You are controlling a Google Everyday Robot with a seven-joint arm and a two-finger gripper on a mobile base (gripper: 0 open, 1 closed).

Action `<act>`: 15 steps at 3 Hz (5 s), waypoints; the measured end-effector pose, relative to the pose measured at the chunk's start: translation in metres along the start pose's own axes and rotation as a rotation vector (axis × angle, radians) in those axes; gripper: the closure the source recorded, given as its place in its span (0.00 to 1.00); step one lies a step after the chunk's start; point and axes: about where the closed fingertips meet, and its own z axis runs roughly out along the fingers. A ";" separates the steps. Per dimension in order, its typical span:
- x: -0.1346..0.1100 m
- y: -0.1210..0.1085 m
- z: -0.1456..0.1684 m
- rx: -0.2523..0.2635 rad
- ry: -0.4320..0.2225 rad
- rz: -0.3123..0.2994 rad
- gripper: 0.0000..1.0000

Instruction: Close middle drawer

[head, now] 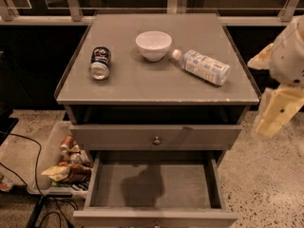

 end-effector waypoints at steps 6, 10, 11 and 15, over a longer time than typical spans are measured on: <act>0.041 0.111 0.182 -0.179 -0.040 0.062 1.00; 0.054 0.125 0.254 -0.120 -0.123 0.101 1.00; 0.069 0.156 0.287 -0.146 -0.180 0.138 1.00; 0.062 0.239 0.417 -0.294 -0.179 0.163 1.00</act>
Offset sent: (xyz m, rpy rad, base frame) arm -0.0832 0.0091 -0.1701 0.1037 0.1678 0.0151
